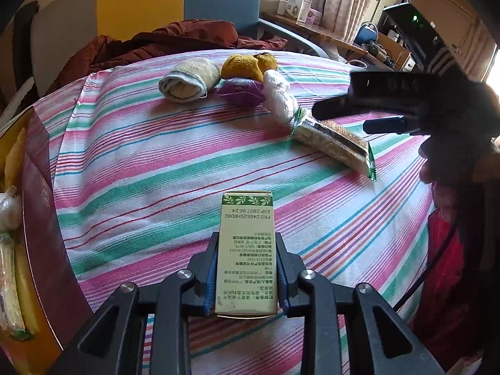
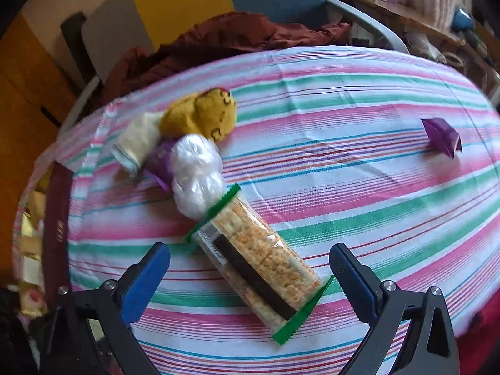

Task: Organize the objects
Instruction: 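Grasp the yellow knit hat with the right tool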

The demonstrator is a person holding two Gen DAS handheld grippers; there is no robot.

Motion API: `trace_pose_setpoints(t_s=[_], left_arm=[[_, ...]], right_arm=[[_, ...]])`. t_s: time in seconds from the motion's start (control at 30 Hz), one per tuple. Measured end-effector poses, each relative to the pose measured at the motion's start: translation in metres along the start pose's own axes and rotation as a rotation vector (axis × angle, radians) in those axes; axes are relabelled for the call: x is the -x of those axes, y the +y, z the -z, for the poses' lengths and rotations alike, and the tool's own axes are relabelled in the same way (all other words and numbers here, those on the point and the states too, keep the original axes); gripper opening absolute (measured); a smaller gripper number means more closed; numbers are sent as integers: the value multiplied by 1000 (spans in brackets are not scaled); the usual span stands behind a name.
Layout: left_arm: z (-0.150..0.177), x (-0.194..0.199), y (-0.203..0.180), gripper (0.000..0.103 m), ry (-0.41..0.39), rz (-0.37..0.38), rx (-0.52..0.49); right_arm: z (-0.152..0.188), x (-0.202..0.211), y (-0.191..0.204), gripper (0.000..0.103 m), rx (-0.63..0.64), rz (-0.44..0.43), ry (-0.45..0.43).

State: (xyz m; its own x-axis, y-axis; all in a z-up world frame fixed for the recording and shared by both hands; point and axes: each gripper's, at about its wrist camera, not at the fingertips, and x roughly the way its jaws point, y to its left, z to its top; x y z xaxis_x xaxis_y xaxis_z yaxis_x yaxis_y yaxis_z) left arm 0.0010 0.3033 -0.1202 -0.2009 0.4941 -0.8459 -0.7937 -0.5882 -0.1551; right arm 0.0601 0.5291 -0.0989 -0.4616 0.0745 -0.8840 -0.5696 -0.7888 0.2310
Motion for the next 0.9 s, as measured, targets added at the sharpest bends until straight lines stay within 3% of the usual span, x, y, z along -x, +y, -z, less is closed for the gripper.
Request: trace_pose_setpoints(t_s=[0.2, 0.47, 0.5, 0.57, 0.6, 0.7, 0.9], left_arm=[[1, 0, 4, 30, -13, 24, 20], [2, -1, 6, 30, -29, 42, 24], [2, -1, 6, 30, -31, 44, 24], [2, -1, 7, 30, -36, 47, 24], [3, -1, 7, 30, -39, 48, 21], [4, -1, 7, 30, -50, 49, 15], [4, 0, 4, 30, -53, 42, 1]], right_arm=[[-32, 10, 1, 103, -113, -110, -40], [-102, -46, 32, 102, -104, -49, -47], [-108, -55, 34, 98, -93, -34, -40], [-114, -76, 40, 72, -58, -17, -1], [-113, -83, 40, 49, -46, -39, 29], [-107, -76, 45, 41, -17, -41, 3], [-81, -12, 41, 40, 28, -36, -124]])
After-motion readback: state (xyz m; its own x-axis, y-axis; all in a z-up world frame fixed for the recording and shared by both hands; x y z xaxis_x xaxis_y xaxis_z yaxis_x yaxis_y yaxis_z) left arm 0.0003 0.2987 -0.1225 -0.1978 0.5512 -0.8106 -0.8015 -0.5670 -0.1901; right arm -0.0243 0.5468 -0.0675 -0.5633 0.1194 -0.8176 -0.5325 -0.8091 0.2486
